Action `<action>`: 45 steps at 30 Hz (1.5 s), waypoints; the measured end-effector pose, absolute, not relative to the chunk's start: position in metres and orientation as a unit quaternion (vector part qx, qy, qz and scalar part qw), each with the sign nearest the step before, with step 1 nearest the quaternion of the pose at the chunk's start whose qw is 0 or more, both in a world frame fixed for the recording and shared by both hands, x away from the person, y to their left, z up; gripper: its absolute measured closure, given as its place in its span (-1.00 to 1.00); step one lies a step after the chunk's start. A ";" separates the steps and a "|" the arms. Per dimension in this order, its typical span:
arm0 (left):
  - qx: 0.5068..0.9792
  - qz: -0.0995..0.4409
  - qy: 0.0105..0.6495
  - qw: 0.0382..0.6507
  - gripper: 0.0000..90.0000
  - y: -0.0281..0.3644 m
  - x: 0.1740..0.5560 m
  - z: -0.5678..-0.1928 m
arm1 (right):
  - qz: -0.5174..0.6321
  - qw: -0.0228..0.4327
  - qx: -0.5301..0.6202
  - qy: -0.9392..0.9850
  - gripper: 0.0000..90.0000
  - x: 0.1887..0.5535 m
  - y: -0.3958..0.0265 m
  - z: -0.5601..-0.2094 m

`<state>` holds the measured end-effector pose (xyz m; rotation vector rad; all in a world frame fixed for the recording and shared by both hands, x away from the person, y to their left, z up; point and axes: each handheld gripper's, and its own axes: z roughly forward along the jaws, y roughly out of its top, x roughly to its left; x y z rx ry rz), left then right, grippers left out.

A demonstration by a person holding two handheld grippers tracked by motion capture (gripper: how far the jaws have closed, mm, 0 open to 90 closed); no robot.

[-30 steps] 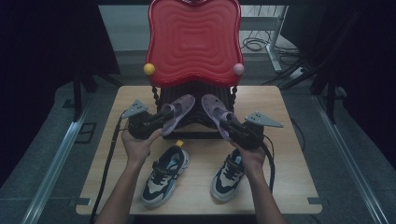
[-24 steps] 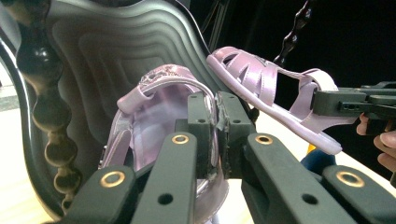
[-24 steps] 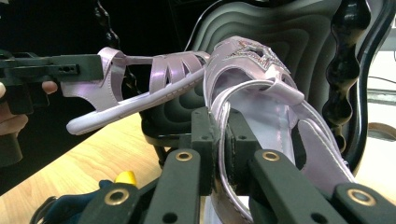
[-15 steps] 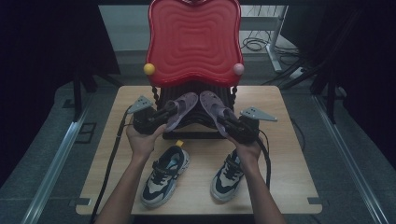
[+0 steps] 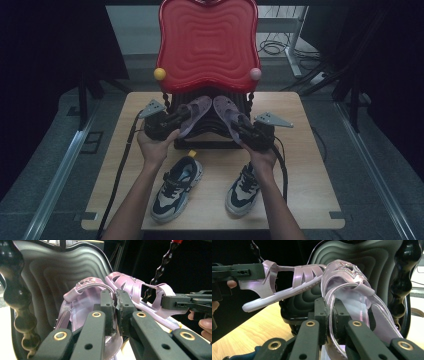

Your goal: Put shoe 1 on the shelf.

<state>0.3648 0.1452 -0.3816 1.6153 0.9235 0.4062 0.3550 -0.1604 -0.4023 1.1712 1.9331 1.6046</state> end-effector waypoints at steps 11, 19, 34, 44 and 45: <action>0.682 0.186 0.398 0.585 0.90 0.143 0.370 -0.381 | 0.564 0.190 0.419 0.686 0.89 0.362 -0.153 -0.399; 0.677 0.195 0.402 0.585 0.90 0.145 0.375 -0.383 | 0.567 0.196 0.417 0.683 0.89 0.367 -0.147 -0.395; 0.671 0.222 0.390 0.590 0.90 0.141 0.380 -0.381 | 0.572 0.203 0.436 0.665 0.89 0.378 -0.144 -0.400; 0.667 0.249 0.386 0.587 0.90 0.133 0.389 -0.384 | 0.574 0.225 0.443 0.651 0.89 0.391 -0.133 -0.398; 0.666 0.250 0.387 0.587 0.90 0.133 0.389 -0.384 | 0.573 0.231 0.443 0.649 0.88 0.393 -0.131 -0.398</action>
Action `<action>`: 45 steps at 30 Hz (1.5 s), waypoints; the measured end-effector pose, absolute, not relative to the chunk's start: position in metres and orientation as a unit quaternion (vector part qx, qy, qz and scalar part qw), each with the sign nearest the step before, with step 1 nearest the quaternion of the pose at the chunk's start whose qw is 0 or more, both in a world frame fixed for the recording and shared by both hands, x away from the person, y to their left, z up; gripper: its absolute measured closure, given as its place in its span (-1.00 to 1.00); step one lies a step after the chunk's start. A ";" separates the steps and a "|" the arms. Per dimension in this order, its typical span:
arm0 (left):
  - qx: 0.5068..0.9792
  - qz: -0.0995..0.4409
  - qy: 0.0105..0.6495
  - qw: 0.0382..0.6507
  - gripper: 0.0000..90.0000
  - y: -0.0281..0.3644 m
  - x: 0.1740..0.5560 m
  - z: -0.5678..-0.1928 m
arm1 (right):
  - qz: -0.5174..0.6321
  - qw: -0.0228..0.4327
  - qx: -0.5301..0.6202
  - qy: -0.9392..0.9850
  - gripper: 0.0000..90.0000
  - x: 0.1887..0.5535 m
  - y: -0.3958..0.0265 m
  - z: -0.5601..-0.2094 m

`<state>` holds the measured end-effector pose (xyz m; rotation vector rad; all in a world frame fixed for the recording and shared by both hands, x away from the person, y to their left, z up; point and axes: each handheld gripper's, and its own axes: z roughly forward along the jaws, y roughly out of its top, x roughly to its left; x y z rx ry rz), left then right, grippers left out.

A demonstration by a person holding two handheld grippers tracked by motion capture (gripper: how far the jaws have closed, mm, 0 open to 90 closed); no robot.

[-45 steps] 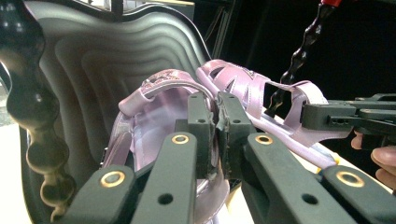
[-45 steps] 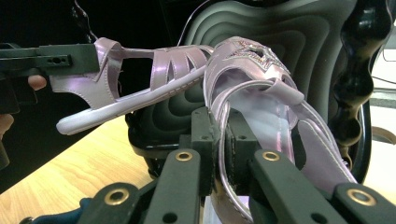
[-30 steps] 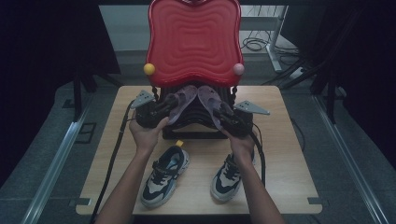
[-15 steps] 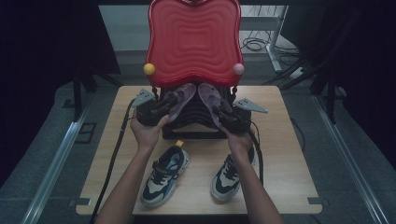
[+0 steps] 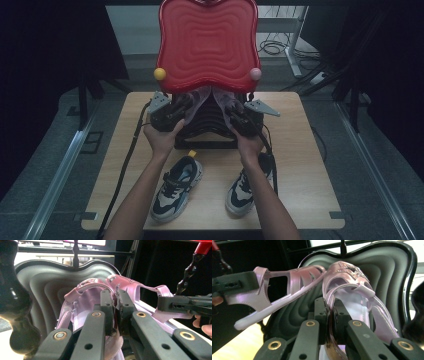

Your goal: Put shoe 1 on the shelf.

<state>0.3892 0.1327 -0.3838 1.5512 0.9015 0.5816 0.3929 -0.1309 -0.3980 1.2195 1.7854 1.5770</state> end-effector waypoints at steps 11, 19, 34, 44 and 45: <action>0.662 0.272 0.393 0.578 0.90 0.131 0.398 -0.392 | 0.553 0.264 0.441 0.656 0.89 0.406 -0.119 -0.399; 0.655 0.289 0.395 0.576 0.90 0.128 0.405 -0.398 | 0.544 0.285 0.443 0.653 0.89 0.415 -0.114 -0.404; 0.688 0.261 0.389 0.554 0.88 0.123 0.400 -0.432 | 0.514 0.282 0.439 0.681 0.85 0.417 -0.106 -0.428; 0.699 0.239 0.388 0.551 0.77 0.120 0.402 -0.440 | 0.517 0.272 0.434 0.686 0.66 0.412 -0.110 -0.426; 0.700 0.236 0.390 0.550 0.73 0.120 0.403 -0.440 | 0.518 0.270 0.433 0.687 0.64 0.412 -0.110 -0.425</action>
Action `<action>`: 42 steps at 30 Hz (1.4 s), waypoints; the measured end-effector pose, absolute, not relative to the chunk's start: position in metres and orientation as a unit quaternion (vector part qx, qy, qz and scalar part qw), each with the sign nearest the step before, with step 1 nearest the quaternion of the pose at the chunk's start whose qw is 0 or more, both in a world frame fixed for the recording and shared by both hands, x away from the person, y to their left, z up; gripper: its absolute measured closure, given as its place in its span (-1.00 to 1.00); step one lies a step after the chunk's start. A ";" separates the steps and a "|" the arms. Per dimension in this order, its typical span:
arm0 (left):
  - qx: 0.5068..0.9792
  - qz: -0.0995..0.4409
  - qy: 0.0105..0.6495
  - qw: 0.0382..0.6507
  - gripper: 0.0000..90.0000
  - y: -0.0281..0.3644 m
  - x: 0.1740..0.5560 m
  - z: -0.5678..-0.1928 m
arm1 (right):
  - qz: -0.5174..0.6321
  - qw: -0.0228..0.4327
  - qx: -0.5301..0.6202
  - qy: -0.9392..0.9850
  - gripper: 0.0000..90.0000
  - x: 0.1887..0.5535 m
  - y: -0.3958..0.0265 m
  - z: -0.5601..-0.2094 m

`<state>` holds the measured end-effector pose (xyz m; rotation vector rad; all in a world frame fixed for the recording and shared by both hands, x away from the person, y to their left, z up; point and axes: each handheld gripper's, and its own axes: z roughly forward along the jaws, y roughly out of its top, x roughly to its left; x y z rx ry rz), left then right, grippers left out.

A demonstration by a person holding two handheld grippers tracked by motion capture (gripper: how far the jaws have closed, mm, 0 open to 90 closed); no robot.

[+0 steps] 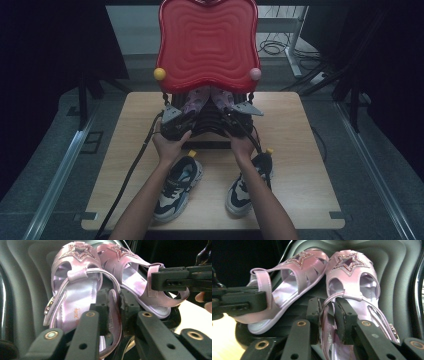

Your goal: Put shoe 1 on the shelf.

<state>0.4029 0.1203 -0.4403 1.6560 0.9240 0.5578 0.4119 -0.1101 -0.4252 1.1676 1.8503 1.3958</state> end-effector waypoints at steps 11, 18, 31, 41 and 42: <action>0.705 0.224 0.389 0.549 0.30 0.127 0.399 -0.435 | 0.525 0.248 0.426 0.694 0.46 0.401 -0.113 -0.419; 0.707 0.212 0.383 0.555 0.21 0.132 0.391 -0.428 | 0.536 0.237 0.420 0.693 0.36 0.390 -0.117 -0.414; 0.704 0.198 0.380 0.566 0.18 0.140 0.372 -0.420 | 0.552 0.218 0.406 0.695 0.26 0.370 -0.130 -0.407; 0.712 0.179 0.378 0.564 0.20 0.148 0.356 -0.421 | 0.561 0.202 0.387 0.703 0.21 0.351 -0.147 -0.408; 0.713 0.176 0.378 0.564 0.20 0.150 0.354 -0.421 | 0.562 0.200 0.385 0.705 0.20 0.349 -0.149 -0.408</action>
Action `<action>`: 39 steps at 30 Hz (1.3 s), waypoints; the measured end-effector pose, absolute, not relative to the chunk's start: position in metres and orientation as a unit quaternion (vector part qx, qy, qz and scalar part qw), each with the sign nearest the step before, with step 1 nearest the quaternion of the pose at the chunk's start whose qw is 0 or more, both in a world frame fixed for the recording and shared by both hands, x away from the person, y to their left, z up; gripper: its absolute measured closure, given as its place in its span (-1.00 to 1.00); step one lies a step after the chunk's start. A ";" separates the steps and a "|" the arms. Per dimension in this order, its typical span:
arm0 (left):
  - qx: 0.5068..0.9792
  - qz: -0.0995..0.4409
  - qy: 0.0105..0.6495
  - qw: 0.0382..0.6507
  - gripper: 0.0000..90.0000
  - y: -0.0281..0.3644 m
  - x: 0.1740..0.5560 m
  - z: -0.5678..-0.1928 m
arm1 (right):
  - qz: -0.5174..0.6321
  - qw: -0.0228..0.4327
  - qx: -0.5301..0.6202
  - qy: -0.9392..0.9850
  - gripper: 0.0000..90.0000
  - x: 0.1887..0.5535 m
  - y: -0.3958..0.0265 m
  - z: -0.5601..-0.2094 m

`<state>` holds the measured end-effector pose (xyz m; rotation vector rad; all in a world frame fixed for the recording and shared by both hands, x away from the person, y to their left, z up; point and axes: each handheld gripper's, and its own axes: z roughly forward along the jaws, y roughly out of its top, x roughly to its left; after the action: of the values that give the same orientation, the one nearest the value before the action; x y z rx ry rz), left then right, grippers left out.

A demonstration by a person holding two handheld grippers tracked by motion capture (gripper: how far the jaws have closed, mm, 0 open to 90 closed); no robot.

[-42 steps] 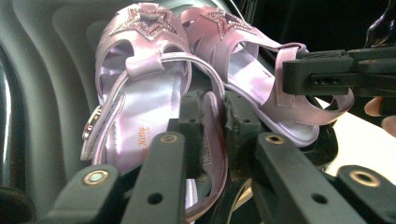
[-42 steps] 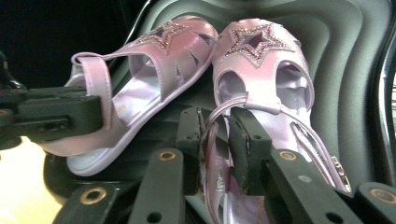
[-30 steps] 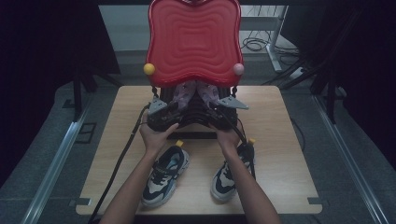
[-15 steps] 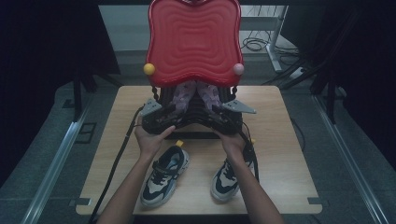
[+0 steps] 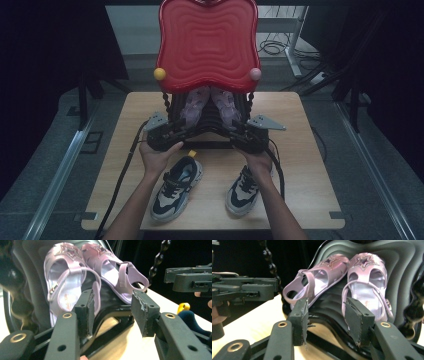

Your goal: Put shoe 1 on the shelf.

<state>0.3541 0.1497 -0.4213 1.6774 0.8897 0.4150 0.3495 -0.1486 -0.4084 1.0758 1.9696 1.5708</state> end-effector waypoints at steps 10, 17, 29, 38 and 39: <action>0.709 0.164 0.390 0.564 0.20 0.167 0.335 -0.428 | 0.556 0.191 0.365 0.722 0.17 0.330 -0.159 -0.415; 0.709 0.155 0.397 0.562 0.21 0.177 0.322 -0.435 | 0.549 0.186 0.347 0.737 0.15 0.318 -0.163 -0.420; 0.724 0.131 0.400 0.547 0.23 0.188 0.295 -0.446 | 0.542 0.170 0.338 0.750 0.12 0.303 -0.175 -0.429; 0.733 0.111 0.404 0.535 0.22 0.201 0.271 -0.454 | 0.533 0.156 0.334 0.761 0.11 0.297 -0.179 -0.436; 0.734 0.107 0.405 0.534 0.22 0.202 0.270 -0.455 | 0.531 0.155 0.335 0.763 0.11 0.296 -0.180 -0.436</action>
<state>0.2697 0.2023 -0.4552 1.7498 0.9655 0.2539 0.2965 -0.1796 -0.4363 0.9586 2.1847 1.5209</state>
